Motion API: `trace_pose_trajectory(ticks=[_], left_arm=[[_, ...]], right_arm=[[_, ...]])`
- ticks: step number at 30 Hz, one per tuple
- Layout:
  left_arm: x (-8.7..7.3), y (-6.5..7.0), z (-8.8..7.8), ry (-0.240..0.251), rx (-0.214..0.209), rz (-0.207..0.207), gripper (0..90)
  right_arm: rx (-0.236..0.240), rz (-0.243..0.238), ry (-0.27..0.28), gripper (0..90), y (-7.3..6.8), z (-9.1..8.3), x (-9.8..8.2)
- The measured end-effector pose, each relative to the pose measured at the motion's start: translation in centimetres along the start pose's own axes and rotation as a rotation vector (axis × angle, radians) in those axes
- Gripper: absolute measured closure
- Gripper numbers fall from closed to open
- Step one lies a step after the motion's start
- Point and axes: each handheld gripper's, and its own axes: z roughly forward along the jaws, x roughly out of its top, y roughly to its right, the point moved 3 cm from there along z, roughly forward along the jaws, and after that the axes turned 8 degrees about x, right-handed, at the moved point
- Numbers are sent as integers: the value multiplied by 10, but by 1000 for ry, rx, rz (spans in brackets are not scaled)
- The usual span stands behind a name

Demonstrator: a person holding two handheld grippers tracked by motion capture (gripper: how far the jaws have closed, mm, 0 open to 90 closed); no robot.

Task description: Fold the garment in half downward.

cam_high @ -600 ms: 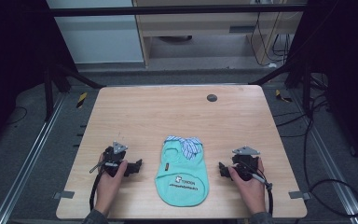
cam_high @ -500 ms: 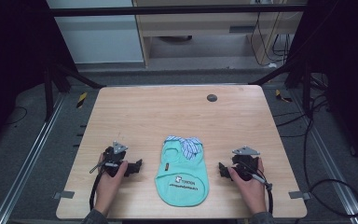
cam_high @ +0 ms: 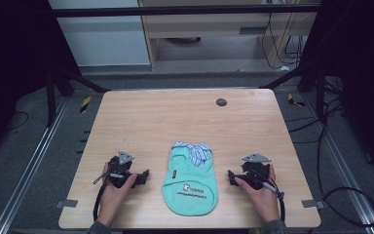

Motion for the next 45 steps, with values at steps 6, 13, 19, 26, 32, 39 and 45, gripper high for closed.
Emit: trace_pose_trajectory(ticks=[6, 13, 19, 26, 32, 39, 45], left_arm=[[-1, -1, -1, 3, -14, 7, 0], [7, 0, -9, 19, -64, 37, 55], [38, 3, -6, 49, -135, 61, 102], [75, 11, 9, 53, -186, 92, 236], [96, 29, 23, 39, -215, 140, 352], [115, 47, 37, 39, -210, 183, 473], [134, 51, 51, 34, -207, 167, 552]], right_arm=[[14, -17, 13, 86, -2, -2, -1], [44, -58, 25, 319, -7, -4, 4], [65, -129, 7, 444, -25, 1, 25], [91, -171, -26, 554, -33, 16, 60], [142, -176, -45, 648, -38, 29, 82], [188, -177, -55, 758, -44, 45, 100], [195, -157, -46, 786, -44, 55, 112]])
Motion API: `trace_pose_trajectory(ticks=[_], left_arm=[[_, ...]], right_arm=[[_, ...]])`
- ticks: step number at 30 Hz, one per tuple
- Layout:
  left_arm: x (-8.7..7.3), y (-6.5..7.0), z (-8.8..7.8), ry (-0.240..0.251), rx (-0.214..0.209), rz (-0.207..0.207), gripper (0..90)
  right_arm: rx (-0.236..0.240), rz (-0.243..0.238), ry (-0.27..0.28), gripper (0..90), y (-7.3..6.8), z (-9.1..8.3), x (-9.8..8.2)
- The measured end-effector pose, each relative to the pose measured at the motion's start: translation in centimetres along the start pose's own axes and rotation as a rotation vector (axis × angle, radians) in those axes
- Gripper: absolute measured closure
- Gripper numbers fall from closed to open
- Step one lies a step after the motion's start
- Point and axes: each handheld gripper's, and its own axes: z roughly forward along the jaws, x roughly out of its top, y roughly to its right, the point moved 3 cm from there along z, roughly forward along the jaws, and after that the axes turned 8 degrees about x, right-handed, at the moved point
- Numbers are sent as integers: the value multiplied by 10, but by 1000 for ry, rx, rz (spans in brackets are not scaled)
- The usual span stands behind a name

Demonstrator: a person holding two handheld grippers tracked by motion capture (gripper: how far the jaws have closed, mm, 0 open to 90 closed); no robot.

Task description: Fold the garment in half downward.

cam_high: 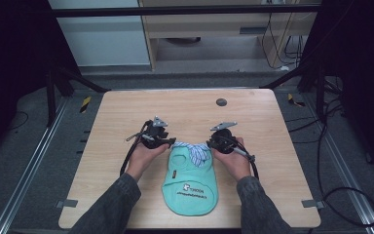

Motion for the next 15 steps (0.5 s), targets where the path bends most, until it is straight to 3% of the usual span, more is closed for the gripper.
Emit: trace_pose_trajectory(ticks=[2, 5, 8, 15], left_arm=[[3, 0, 5, -13, -4, 7, 563], [4, 2, 11, -10, -27, -20, 571], [2, 5, 17, -32, -17, 3, 565], [-3, 9, 25, -80, -29, 7, 547]], right_arm=[[1, 11, -9, 768, 1, 5, 2], [5, 27, -8, 744, 3, 12, 4], [6, 22, -26, 720, 3, 18, 4], [13, 19, -48, 668, 2, 22, 2]])
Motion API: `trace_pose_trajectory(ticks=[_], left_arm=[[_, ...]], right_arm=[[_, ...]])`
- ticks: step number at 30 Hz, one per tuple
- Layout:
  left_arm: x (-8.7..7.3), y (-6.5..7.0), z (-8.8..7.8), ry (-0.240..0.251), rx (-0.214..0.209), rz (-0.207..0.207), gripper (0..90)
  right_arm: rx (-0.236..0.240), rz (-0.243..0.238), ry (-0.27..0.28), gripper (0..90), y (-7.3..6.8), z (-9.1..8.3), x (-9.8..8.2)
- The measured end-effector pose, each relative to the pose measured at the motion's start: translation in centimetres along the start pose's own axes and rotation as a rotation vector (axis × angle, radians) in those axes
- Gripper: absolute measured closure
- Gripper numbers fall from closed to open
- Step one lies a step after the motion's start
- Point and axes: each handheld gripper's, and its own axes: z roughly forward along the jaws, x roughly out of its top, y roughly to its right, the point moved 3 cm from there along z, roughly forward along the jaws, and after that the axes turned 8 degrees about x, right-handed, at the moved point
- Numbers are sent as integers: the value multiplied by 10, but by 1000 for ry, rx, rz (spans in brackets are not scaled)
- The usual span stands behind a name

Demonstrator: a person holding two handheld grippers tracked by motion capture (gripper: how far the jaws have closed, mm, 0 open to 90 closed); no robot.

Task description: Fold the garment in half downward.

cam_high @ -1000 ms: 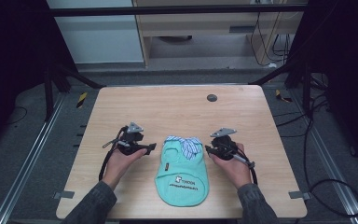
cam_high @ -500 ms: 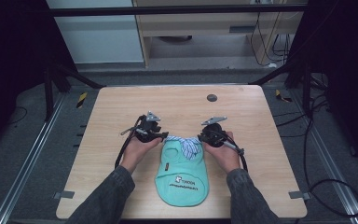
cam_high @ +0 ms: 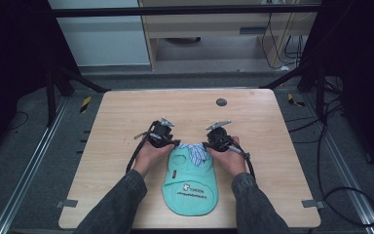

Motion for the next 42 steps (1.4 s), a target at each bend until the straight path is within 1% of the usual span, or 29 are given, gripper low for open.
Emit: trace_pose_trajectory(ticks=[1, 3, 4, 7, 11, 15, 18, 20, 24, 25, 27, 28, 29, 30, 31, 32, 34, 35, 38, 42], left_arm=[[-1, 0, 0, -7, -1, 5, 539], [-2, 1, 1, -14, -13, 0, 527], [-3, 2, 2, -13, -13, -1, 519], [-5, 3, 5, -28, -14, 13, 511], [-7, 4, 6, -27, -22, 5, 511], [-8, 4, 7, -32, -30, 15, 511], [-9, 5, 8, -38, -40, 17, 510], [-10, 4, 9, -34, -43, 6, 501], [-10, 5, 8, -30, -45, 11, 500], [-10, 6, 8, -28, -51, 12, 517], [-11, 7, 7, -22, -72, 19, 588], [-12, 8, 7, -21, -87, 22, 625], [-12, 9, 7, -15, -100, 21, 682], [-13, 10, 7, -7, -102, 16, 712], [-14, 10, 7, -6, -113, 19, 728], [-14, 10, 6, -8, -123, 21, 767], [-15, 12, 6, -6, -134, 25, 801], [-15, 12, 6, -7, -131, 31, 818], [-14, 14, 4, -10, -115, 68, 841], [-12, 16, 1, -6, -96, 104, 852]], right_arm=[[2, -2, -3, 663, 0, 0, 0], [6, 7, -16, 648, -2, 2, -1], [6, 2, -21, 640, -2, 2, -2], [9, 7, -28, 614, -4, 4, -2], [10, 2, -49, 588, -4, 7, -5], [25, 7, -66, 583, -4, 9, -7], [27, 6, -67, 593, -4, 10, -7], [26, 0, -69, 602, -5, 9, -7], [42, -15, -75, 685, -7, 9, -8], [42, -21, -76, 710, -8, 9, -8], [49, -30, -78, 744, -9, 9, -8], [49, -33, -77, 759, -10, 10, -8], [52, -36, -79, 769, -10, 10, -8], [49, -42, -80, 781, -11, 10, -8], [50, -48, -81, 788, -11, 10, -7], [51, -53, -82, 796, -12, 10, -7], [46, -64, -87, 813, -13, 9, -7], [43, -72, -88, 818, -13, 9, -7], [39, -95, -85, 828, -13, 8, -7], [47, -109, -67, 831, -14, 4, -6]])
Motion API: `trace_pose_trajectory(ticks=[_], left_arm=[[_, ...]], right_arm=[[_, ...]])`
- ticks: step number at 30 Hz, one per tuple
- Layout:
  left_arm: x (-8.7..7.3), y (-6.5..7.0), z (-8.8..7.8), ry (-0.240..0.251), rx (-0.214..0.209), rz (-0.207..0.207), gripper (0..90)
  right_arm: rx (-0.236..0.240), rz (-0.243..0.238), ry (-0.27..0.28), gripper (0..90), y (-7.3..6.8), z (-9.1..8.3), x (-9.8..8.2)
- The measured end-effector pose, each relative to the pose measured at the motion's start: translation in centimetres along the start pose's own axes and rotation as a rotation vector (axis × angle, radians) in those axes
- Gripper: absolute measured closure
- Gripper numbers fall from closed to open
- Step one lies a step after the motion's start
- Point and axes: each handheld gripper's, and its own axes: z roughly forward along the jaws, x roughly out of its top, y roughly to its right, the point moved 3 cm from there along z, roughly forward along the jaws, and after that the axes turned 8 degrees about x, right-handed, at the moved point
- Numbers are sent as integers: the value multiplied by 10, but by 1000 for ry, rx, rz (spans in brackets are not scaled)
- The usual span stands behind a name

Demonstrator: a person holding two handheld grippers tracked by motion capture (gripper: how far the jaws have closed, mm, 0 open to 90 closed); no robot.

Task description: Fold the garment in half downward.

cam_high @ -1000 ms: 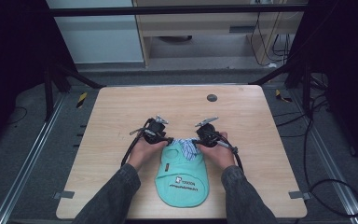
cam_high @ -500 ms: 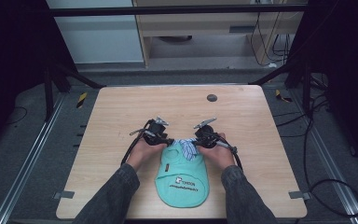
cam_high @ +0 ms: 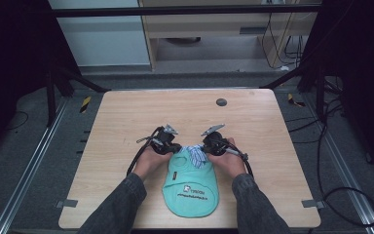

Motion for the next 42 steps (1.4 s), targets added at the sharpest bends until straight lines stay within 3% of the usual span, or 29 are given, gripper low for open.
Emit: trace_pose_trajectory(ticks=[12, 22, 29, 42], left_arm=[[14, 3, -25, 59, 27, 50, 854], [26, 6, -45, 81, 40, 90, 857], [33, 6, -55, 98, 41, 105, 858], [45, 3, -65, 111, 36, 121, 859]], right_arm=[[-4, -98, 49, 831, -10, -27, 7], [-16, -178, 69, 832, -16, -47, 14], [-14, -201, 79, 832, -17, -57, 18], [-17, -223, 48, 832, -17, -68, 29]])
